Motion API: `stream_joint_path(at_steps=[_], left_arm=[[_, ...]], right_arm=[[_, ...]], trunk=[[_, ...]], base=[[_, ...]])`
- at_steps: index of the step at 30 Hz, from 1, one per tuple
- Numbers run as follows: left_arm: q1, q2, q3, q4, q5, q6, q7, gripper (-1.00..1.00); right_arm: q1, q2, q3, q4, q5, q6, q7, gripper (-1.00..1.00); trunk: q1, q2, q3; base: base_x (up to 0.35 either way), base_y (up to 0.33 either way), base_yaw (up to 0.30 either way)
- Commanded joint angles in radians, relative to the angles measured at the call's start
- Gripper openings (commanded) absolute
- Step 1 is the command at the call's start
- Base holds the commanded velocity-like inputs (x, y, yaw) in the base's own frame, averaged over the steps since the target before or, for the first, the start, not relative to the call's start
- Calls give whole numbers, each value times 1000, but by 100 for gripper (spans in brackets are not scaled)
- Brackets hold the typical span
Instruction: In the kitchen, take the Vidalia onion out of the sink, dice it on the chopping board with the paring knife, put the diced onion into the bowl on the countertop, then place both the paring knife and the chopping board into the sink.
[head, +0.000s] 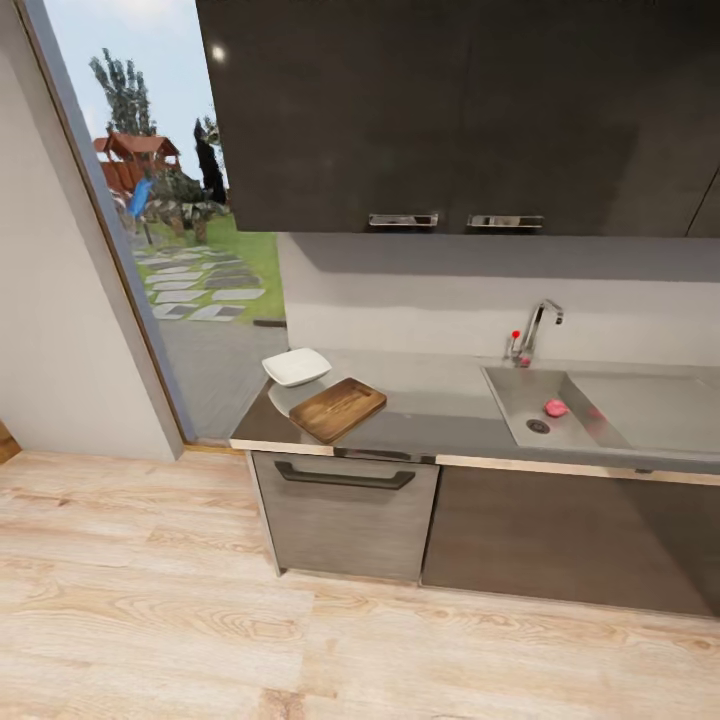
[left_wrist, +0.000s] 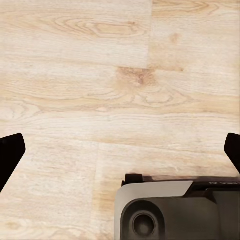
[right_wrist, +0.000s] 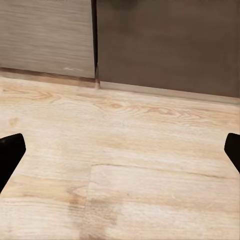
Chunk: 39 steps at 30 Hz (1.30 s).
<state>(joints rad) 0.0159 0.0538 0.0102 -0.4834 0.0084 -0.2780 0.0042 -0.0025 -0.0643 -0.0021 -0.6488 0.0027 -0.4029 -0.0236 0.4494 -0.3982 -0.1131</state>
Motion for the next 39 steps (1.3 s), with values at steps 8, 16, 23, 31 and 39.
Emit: stream_joint_path(at_steps=[8, 16, 23, 31, 39], left_arm=[[1, 0, 1, -1, 1, -1, 0, 100], [0, 0, 1, 0, 1, -1, 0, 100], [0, 0, 1, 1, 1, -1, 0, 100], [0, 0, 1, 0, 1, -1, 0, 100], [0, -1, 0, 0, 1, -1, 0, 100]], right_arm=[[0, 0, 1, 0, 0, -2, -2, 100], [0, 0, 2, 0, 0, -2, -2, 100], [0, 0, 2, 0, 0, -2, -2, 100], [-1, 0, 3, 0, 2, -3, -2, 100], [0, -1, 2, 0, 1, -2, -2, 100]], trunk=[[1, -2, -2], [1, -2, -2], [1, -2, -2], [1, -2, -2], [1, -2, -2]], base=[[0, 0, 0], [0, 0, 0], [0, 0, 0], [0, 0, 0], [0, 0, 0]])
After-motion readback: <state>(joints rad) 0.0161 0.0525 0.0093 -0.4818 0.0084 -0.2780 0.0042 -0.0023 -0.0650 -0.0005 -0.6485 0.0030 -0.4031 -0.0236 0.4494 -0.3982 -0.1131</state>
